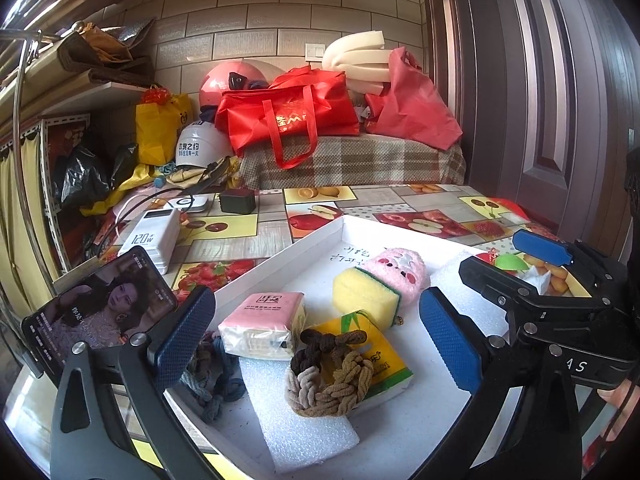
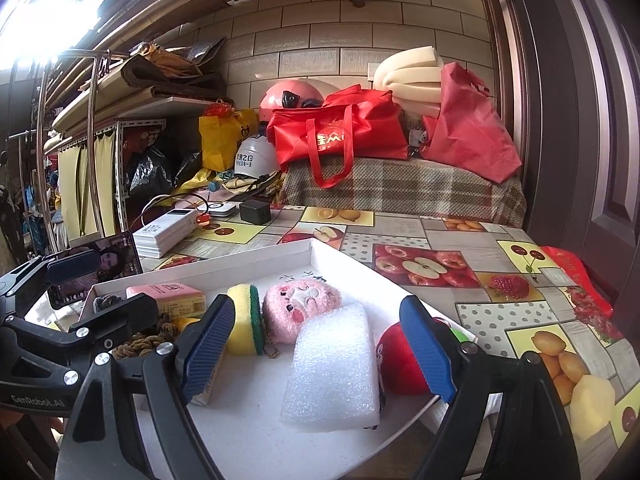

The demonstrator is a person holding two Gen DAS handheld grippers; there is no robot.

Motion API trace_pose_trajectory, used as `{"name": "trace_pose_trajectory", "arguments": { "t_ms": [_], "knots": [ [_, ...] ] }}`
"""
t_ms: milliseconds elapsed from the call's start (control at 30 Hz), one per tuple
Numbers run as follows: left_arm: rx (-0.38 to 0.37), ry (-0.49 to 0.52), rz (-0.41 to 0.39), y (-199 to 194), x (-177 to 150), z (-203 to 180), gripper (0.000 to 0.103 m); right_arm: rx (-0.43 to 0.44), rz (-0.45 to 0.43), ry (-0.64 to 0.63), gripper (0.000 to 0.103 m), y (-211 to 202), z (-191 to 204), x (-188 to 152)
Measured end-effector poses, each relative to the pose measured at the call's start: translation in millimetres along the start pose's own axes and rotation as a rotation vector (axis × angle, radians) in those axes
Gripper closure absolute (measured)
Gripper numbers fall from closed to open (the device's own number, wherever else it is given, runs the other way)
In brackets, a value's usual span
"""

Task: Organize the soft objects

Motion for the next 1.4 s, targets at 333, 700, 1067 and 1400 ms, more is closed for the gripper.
{"name": "trace_pose_trajectory", "arguments": {
  "t_ms": [333,700,1067,1400],
  "knots": [
    [0.013,0.027,-0.075,-15,5,-5,0.0,-0.016,-0.04,0.053,0.018,-14,-10,3],
    [-0.022,0.055,-0.07,-27,-1,-28,0.0,0.002,-0.043,0.084,0.018,-47,-29,-10],
    [-0.018,0.05,-0.058,-33,-8,-40,0.0,-0.019,-0.041,0.121,0.018,-65,-44,-19],
    [0.027,0.029,-0.034,-49,-18,-49,0.0,-0.041,-0.047,0.076,0.018,-89,-41,-27]
  ]
}}
Point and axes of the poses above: each gripper's, at about its wrist camera, not at the fingertips, and y roughly the way its jaws point, z to its left, x to its top, the point moved 3 cm from there along y, roughly the way its jaws point, and after that the axes turned 2 degrees about -z, right-handed, at the moved point
